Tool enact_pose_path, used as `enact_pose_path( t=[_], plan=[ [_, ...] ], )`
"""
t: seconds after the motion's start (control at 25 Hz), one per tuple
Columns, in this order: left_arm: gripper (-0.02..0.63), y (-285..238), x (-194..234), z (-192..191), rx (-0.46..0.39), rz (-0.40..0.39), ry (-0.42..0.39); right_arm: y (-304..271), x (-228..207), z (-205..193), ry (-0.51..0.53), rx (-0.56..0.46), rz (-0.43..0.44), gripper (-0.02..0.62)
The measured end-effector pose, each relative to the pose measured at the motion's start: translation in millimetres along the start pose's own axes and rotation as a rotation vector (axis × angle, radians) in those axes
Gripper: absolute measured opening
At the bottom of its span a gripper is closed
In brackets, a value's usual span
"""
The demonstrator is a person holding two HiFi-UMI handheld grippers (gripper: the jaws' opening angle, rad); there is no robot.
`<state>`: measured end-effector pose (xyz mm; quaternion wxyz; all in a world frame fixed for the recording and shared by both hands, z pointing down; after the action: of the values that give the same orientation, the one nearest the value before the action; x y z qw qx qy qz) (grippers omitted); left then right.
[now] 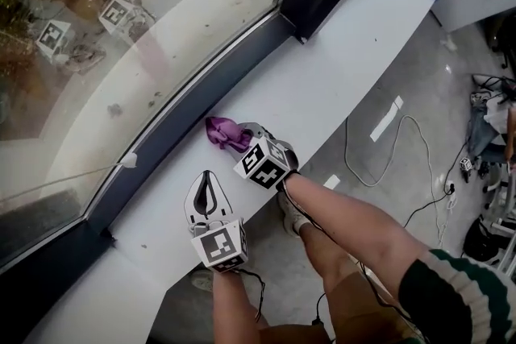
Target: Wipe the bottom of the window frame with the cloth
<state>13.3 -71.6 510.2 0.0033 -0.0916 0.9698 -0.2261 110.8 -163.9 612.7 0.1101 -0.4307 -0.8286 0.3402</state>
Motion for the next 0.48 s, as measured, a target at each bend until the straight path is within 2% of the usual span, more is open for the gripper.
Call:
enact_pose_path(
  t=[0.48],
  plan=[
    [0.006,-115.8,-52.1,2.8,0.043,-0.035,0.000,7.2,-128.8,-25.7,-0.003,0.017,-0.066,0.130]
  ],
)
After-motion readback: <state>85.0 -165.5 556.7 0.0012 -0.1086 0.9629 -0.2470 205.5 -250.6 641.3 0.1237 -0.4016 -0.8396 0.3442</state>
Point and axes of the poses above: the fingertips, and each gripper's own axes: y backward along the fingers, x to its left, z out of its top, the point moved 7 cm from there along y, backward along the fingers, and after that the axes turned 7 degrees about -x, right-handed, at the moved point
